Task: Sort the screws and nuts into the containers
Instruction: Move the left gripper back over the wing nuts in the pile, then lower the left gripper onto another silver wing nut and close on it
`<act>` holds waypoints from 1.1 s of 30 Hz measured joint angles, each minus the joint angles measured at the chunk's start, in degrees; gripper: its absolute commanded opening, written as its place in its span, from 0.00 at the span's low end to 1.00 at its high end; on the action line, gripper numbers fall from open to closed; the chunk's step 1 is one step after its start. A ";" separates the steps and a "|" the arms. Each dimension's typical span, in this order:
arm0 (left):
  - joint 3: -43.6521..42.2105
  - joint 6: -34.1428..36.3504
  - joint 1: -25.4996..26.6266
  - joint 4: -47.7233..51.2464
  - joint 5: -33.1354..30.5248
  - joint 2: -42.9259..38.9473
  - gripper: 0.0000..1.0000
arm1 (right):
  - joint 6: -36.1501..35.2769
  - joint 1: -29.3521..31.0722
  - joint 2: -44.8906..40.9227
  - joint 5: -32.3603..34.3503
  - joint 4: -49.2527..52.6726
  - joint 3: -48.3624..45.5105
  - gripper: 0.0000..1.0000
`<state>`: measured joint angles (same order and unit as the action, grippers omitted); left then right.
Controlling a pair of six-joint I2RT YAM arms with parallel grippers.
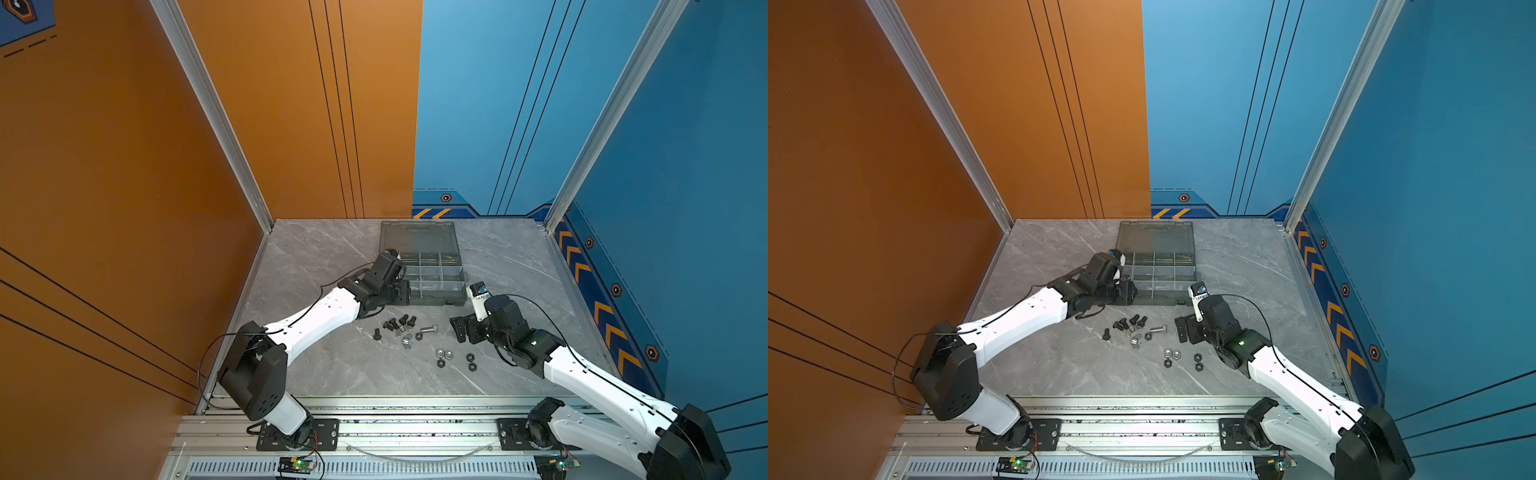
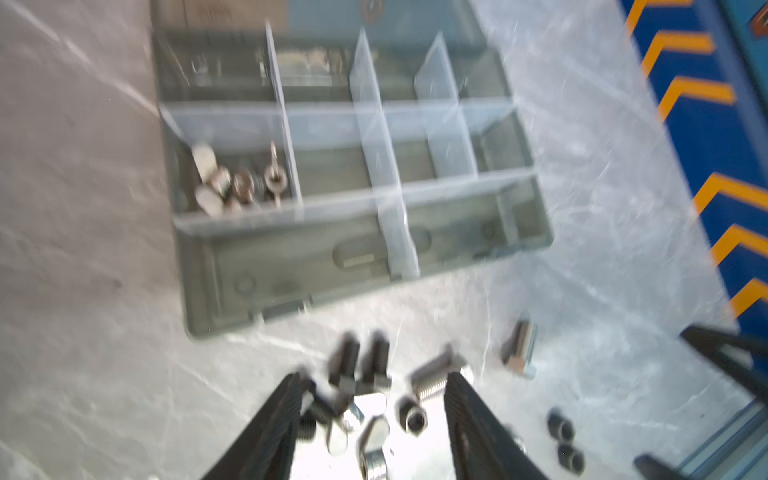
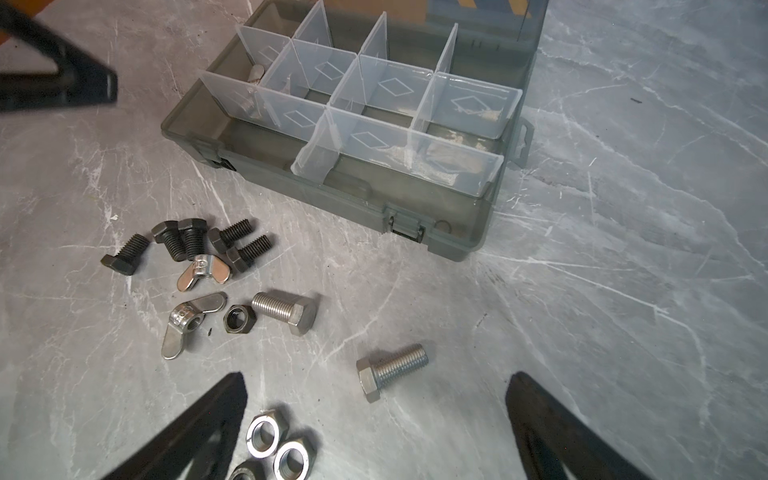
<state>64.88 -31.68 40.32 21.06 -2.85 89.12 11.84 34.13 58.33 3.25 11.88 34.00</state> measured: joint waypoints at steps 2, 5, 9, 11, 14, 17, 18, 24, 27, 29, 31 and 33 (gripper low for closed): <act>-2.43 -2.16 2.19 0.42 -1.07 -0.04 0.59 | 0.00 0.00 0.55 0.00 -0.11 0.00 1.00; -5.35 -5.44 4.70 1.44 -2.03 -0.04 0.58 | -0.02 0.00 1.36 0.00 -0.42 0.00 1.00; -7.67 -8.87 5.92 2.54 -3.19 0.59 0.56 | -0.02 0.00 2.25 -0.02 -0.52 0.00 1.00; -7.89 -9.92 6.14 3.04 -3.48 1.33 0.54 | 0.00 0.00 2.47 -0.02 -0.55 0.00 1.00; -7.89 -11.23 6.45 3.17 -3.65 2.80 0.51 | 0.00 0.00 2.58 -0.02 -0.59 0.00 1.00; -7.89 -11.93 6.86 3.21 -3.63 4.33 0.50 | 0.00 0.00 2.75 -0.02 -0.83 0.00 1.00; -7.87 -12.00 7.06 3.21 -3.63 4.74 0.50 | 0.00 0.00 2.82 -0.02 -0.94 0.00 1.00; -7.74 -12.59 8.50 3.23 -3.58 6.51 0.48 | 0.00 0.00 2.86 -0.02 -1.01 -0.02 0.99; -7.63 -12.83 8.94 3.26 -3.58 6.95 0.47 | 0.00 0.00 2.86 -0.02 -1.03 -0.11 1.00; -7.37 -12.87 9.25 3.34 -3.56 7.48 0.46 | 0.00 0.00 2.89 -0.02 -1.03 -0.17 1.00; -6.99 -12.96 9.51 3.61 -3.56 8.17 0.46 | 0.00 0.00 2.89 -0.02 -1.03 -0.22 1.00; -5.99 -12.96 9.81 4.02 -3.54 9.22 0.46 | 0.00 0.00 2.89 -0.02 -1.05 -0.22 1.00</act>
<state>58.89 -44.64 50.13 25.08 -6.39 98.35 11.84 34.13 61.21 3.22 10.83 33.78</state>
